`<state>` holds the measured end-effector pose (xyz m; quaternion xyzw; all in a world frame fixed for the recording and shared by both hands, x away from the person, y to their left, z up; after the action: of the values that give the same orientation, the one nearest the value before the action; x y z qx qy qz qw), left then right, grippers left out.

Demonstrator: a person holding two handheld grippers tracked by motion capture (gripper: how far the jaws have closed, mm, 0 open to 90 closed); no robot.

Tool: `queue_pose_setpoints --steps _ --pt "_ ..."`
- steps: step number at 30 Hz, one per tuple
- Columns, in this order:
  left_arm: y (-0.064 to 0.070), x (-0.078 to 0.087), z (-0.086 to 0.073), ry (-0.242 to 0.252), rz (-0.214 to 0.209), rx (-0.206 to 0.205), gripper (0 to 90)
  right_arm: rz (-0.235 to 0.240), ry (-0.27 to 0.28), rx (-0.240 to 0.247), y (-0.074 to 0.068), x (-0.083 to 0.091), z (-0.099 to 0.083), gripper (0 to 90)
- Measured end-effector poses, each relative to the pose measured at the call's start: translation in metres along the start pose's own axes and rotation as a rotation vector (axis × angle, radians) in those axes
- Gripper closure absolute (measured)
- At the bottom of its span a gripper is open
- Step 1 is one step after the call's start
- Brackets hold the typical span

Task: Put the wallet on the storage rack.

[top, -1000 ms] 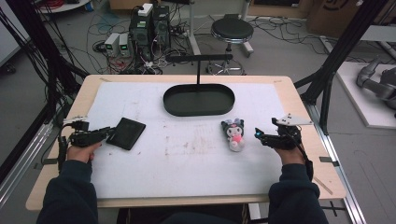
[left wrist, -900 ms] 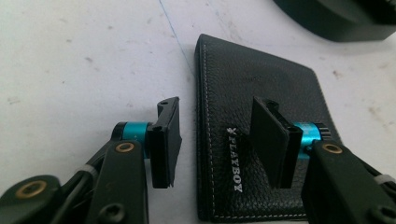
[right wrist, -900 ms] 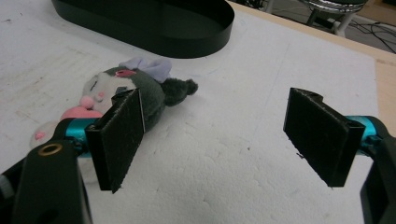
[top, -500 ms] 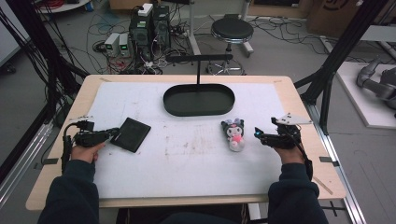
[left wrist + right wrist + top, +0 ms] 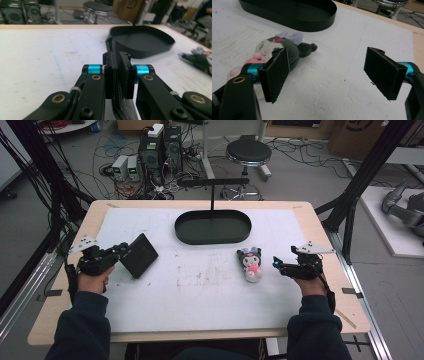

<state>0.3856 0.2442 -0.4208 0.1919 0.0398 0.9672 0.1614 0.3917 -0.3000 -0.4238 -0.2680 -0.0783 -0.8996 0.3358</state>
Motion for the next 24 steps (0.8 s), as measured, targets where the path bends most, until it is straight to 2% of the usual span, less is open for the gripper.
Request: queue_pose_setpoints --steps 1,3,5,7,12,13,16,20,24 --pt "0.006 -0.001 -0.003 -0.013 0.0 -0.021 83.3 0.0 0.001 -0.001 0.0 0.0 0.0 20.6" --pt "0.015 0.001 -0.003 -0.004 -0.007 -0.046 83.3 -0.001 0.005 -0.007 0.001 0.002 0.0 20.6" --pt "0.025 0.003 -0.002 0.0 -0.004 -0.107 83.3 -0.003 0.006 -0.007 0.001 0.003 -0.001 20.6" --pt "0.034 0.005 -0.002 0.005 -0.02 -0.127 83.2 -0.004 0.005 -0.008 0.002 0.004 -0.001 20.6" --pt "0.049 0.009 -0.004 0.005 -0.061 -0.14 83.2 0.0 0.006 -0.008 0.001 0.004 -0.001 20.6" --pt "0.051 0.01 -0.005 0.003 -0.078 -0.133 83.1 -0.002 0.008 -0.005 0.001 0.005 -0.001 20.6" --pt "0.06 0.012 -0.007 0.0 -0.118 -0.144 82.8 -0.001 0.012 -0.007 0.001 0.005 -0.001 20.6" --pt "0.061 0.013 -0.008 0.005 -0.129 -0.141 82.5 0.0 0.012 -0.003 0.001 0.005 -0.001 20.6" --pt "0.062 0.014 -0.009 0.003 -0.169 -0.125 82.4 0.0 0.014 -0.005 0.001 0.005 0.0 20.6"
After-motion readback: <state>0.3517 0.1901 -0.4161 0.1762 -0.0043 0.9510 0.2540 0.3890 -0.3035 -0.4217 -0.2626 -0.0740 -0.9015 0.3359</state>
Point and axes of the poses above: each handheld gripper's, and its own axes: x roughly backward along the jaws, z roughly out of its top, y roughly to its right, the point moved 6 cm from there along -x, roughly forward along the jaws, and after that the axes turned 13 degrees about z, right-handed, at the moved point
